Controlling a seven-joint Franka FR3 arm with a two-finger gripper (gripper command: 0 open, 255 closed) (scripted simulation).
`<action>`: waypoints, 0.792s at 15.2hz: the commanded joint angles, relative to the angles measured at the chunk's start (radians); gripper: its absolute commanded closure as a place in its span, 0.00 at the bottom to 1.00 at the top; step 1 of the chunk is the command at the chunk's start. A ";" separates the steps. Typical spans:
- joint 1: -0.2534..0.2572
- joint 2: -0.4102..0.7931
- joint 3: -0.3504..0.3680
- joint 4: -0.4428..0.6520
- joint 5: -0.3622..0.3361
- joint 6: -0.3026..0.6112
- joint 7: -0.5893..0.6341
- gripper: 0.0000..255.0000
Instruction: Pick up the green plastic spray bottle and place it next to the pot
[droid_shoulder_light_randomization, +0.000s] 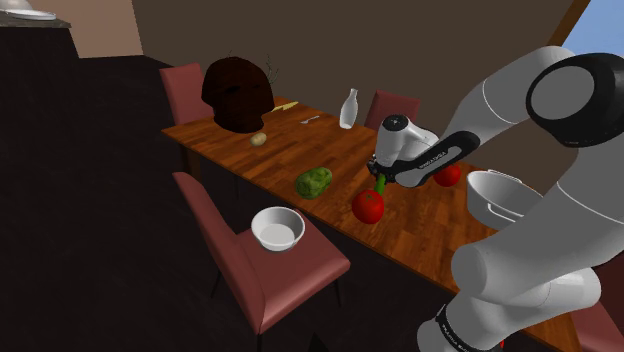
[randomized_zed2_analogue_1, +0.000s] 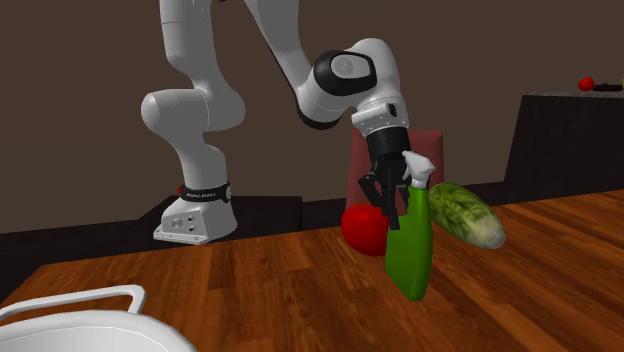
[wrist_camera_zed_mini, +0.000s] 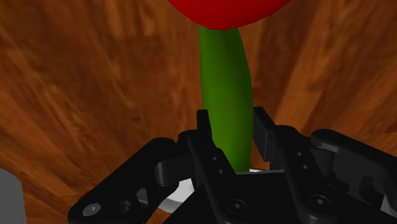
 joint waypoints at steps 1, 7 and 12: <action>0.000 0.000 0.000 0.000 0.000 0.000 0.000 1.00; 0.002 -0.013 0.001 -0.001 0.023 -0.006 -0.022 1.00; 0.014 -0.074 0.001 -0.002 0.133 -0.041 -0.124 1.00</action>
